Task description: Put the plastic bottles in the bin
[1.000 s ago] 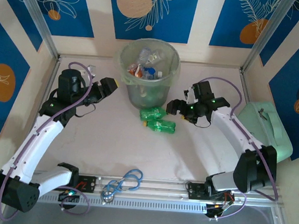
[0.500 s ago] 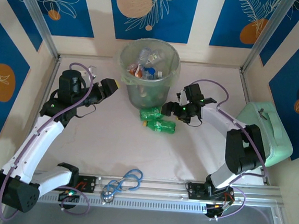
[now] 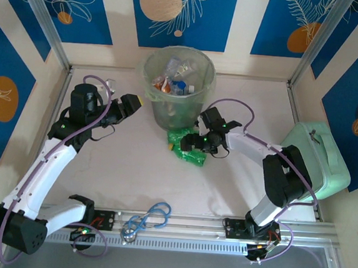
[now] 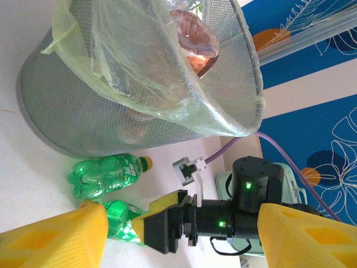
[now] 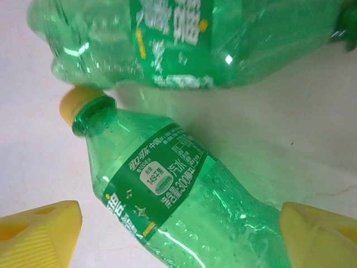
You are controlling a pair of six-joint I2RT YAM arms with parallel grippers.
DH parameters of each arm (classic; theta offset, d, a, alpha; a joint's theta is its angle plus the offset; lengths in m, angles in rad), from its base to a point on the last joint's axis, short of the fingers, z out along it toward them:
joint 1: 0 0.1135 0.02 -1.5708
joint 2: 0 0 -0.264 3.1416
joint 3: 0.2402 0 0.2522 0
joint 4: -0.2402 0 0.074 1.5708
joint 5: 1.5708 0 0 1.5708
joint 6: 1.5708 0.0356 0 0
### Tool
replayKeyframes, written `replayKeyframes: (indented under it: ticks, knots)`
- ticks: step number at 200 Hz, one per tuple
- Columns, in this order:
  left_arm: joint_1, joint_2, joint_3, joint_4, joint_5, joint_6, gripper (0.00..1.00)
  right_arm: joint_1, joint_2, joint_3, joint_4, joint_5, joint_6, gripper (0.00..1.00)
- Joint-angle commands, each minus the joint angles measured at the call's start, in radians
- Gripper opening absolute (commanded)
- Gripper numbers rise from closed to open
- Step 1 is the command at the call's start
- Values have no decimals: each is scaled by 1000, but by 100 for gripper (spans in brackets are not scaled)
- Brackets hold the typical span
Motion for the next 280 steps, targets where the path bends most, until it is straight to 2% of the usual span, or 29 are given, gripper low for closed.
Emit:
replayKeyframes:
  ticks: [1, 85, 121, 144, 187, 233, 258, 280]
  knots:
    - [5, -12, -11, 24, 31, -2, 71, 51, 3, -14, -77, 65, -20, 92]
    - [6, -5, -11, 27, 29, 1, 71, 180, 108, 40, -144, 166, -25, 83]
    - [6, -10, -8, 18, 25, 7, 70, 211, 129, 62, -152, 186, -27, 72]
    - [6, -11, -10, 14, 21, 9, 70, 225, 114, 56, -157, 194, -18, 60]
    - [6, -15, -19, 12, 16, 8, 70, 269, 24, 47, -190, 208, 19, 54]
    - [5, -23, -20, 25, 25, 6, 71, 344, -182, 143, -269, 207, 68, 53]
    - [4, -28, -31, 52, 29, -7, 72, 324, -285, 253, -286, 191, 88, 52]
    - [4, -28, -53, 72, 22, -23, 71, 259, -319, 386, -276, 156, 115, 50]
